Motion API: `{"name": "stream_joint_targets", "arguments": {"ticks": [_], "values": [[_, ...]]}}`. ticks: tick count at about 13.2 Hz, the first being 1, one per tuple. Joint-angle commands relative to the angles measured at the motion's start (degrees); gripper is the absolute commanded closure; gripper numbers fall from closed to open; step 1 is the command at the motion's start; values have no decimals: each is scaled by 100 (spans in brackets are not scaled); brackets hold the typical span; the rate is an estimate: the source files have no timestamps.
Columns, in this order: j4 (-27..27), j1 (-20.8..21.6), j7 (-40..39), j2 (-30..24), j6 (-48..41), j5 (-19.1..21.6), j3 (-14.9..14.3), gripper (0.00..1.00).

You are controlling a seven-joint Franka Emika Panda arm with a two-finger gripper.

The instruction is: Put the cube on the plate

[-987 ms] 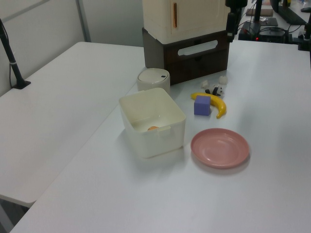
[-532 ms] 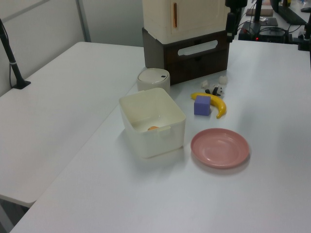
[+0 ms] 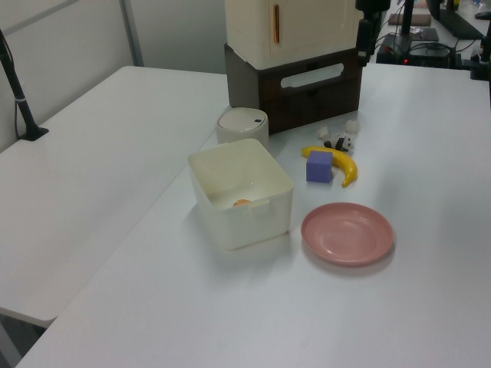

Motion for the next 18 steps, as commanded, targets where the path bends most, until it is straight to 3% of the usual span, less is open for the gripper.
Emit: {"name": "stream_joint_targets", "arguments": {"ticks": [1, 18], "values": [[23, 64, 67, -78, -267, 144, -63, 0], [14, 81, 6, 44, -162, 135, -19, 0]]}}
